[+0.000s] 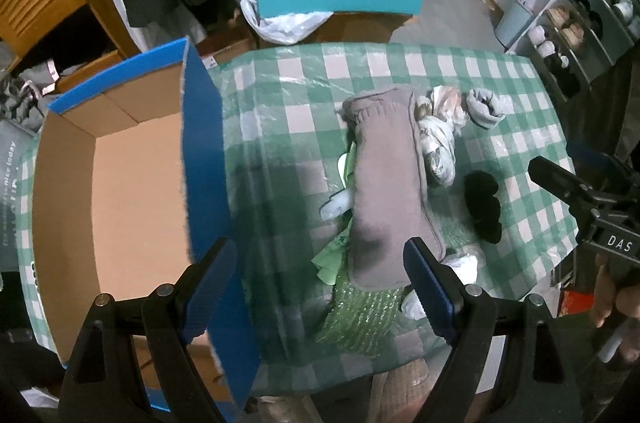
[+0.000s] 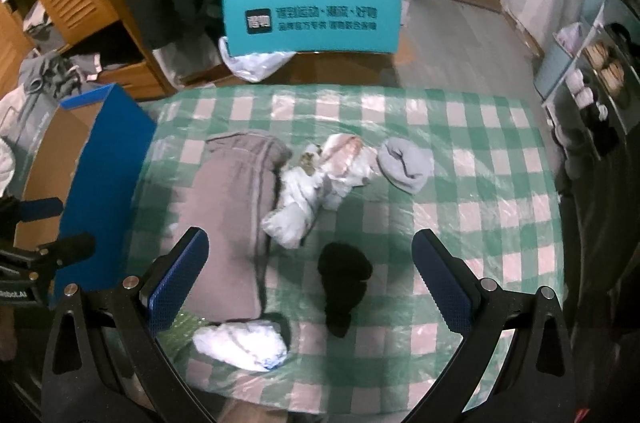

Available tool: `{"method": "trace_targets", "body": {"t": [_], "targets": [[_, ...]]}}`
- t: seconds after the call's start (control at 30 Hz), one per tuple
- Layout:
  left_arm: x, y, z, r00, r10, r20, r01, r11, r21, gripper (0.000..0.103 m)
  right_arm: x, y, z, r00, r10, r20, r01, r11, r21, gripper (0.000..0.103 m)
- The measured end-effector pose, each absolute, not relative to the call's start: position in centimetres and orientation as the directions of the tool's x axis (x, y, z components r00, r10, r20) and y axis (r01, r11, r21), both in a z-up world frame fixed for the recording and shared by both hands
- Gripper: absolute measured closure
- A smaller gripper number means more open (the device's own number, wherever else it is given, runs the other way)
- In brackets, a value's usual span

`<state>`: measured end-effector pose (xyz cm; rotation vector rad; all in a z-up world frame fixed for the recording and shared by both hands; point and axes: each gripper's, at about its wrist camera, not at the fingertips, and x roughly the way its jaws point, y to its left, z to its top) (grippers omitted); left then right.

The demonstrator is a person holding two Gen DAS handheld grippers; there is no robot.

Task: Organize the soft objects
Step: 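Grasp the grey fleece glove with the left tool while the right tool grasps the black sock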

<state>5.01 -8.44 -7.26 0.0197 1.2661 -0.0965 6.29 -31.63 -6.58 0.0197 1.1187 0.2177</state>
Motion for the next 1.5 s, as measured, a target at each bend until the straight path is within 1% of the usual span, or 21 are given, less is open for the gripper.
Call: {"method": "trace_targets", "body": {"t": [0.2,0.47,0.7,1.2,1.33,1.37,1.4,1.43,1.47,1.5], "targets": [[6.1,-9.7,-9.2,0.241,-0.047,-0.969,0.097,0.995,-0.024,0.016,7.0,-32.3,-8.1,0.395,0.174,-0.902,-0.145,0.981,0.126,0.002],[7.7,-11.2,-12.0,0.178,-0.055,-0.982,0.099,0.994,-0.038,0.016,7.9,-32.9,-11.1,0.344,0.159,-0.925,-0.134,0.984,0.119,0.002],[9.0,-11.8,-13.8,0.153,-0.055,-0.987,0.072,0.996,-0.044,0.016,8.5,-33.6,-13.8,0.289,0.156,-0.945,-0.11,0.985,0.129,0.002],[10.5,-13.4,-16.7,0.097,-0.055,-0.994,0.058,0.997,-0.05,0.016,9.2,-33.4,-18.5,0.192,0.138,-0.972,-0.132,0.985,0.114,0.003],[10.6,-14.1,-17.0,0.093,-0.071,-0.993,0.049,0.997,-0.066,0.016,9.0,-32.9,-19.5,0.174,0.129,-0.976,-0.155,0.983,0.102,0.013],[10.5,-14.3,-17.2,0.093,-0.071,-0.993,0.053,0.996,-0.066,0.016,9.0,-32.8,-19.7,0.165,0.122,-0.979,-0.16,0.982,0.095,0.019],[10.5,-14.7,-17.3,0.092,-0.067,-0.993,0.058,0.996,-0.062,0.016,9.0,-32.7,-19.9,0.16,0.118,-0.98,-0.163,0.982,0.092,0.022],[10.5,-15.0,-17.4,0.09,-0.062,-0.994,0.063,0.996,-0.057,0.016,8.9,-32.7,-20.1,0.158,0.12,-0.98,-0.166,0.982,0.093,0.029],[10.5,-15.4,-17.4,0.089,-0.058,-0.994,0.069,0.996,-0.052,0.016,8.8,-32.7,-20.2,0.158,0.121,-0.98,-0.165,0.982,0.095,0.038],[10.5,-15.6,-17.5,0.089,-0.053,-0.995,0.072,0.996,-0.046,0.016,8.8,-32.7,-20.2,0.159,0.127,-0.979,-0.164,0.981,0.1,0.043]]}}
